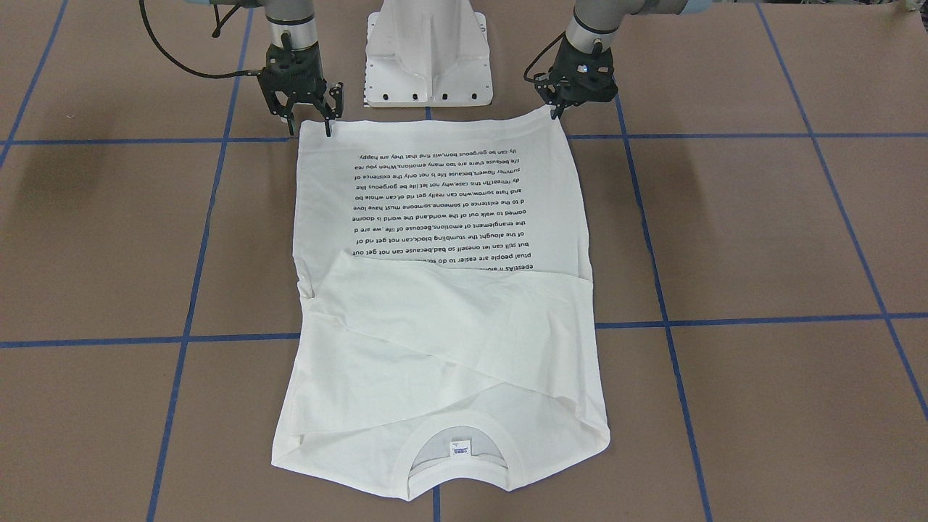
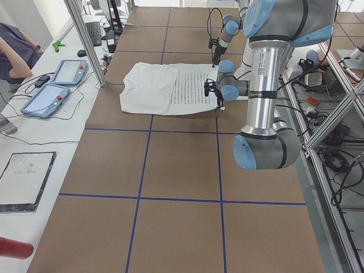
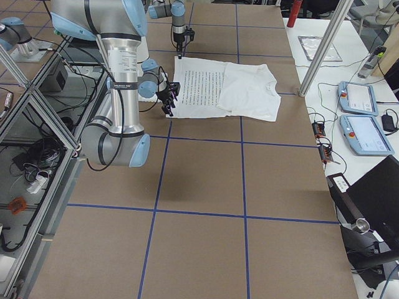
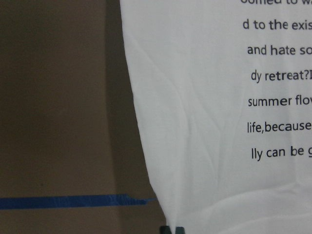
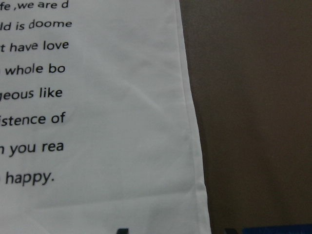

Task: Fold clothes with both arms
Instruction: 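Close both grippers on the hem corners nearest the robot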

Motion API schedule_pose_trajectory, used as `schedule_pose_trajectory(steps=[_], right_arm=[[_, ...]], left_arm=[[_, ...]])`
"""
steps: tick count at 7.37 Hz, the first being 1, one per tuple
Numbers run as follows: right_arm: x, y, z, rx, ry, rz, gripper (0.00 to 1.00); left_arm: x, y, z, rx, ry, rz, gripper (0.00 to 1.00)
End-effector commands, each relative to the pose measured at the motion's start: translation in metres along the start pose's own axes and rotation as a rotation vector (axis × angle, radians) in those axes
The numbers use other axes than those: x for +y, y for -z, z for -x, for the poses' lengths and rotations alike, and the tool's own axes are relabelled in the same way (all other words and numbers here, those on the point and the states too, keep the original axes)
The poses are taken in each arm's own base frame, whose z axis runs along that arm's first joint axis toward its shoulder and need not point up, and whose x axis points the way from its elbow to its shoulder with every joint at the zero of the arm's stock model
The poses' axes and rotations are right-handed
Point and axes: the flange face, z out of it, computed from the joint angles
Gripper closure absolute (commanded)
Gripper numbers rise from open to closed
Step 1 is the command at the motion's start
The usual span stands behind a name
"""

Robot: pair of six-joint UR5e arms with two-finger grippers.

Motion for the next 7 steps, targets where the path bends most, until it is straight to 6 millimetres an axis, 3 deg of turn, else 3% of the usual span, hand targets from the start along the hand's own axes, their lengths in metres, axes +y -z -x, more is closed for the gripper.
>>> schedule_pose_trajectory(steps=[1,4,5,7], right_arm=[[0.0049,-0.0015,-0.0004,0.003,0.007,0.006,0.38],[0.0106,-0.0072,-0.0009,0.013,0.017,0.009,0.40],[0.0114,-0.0068,0.0000,0.012,0.017,0.010,0.46],[0.0098,-0.0029,0.0041,0.000,0.012,0.011,1.00]], left_arm=[[0.0004,0.0024,-0.0005,0.004,-0.001,0.001,1.00],[0.0005,0.0031,-0.0008,0.006,-0.002,0.000,1.00],[0.0005,0.0030,-0.0006,0.004,-0.001,0.001,1.00],[0.0003,0.0031,-0.0008,0.006,-0.002,-0.001,1.00]])
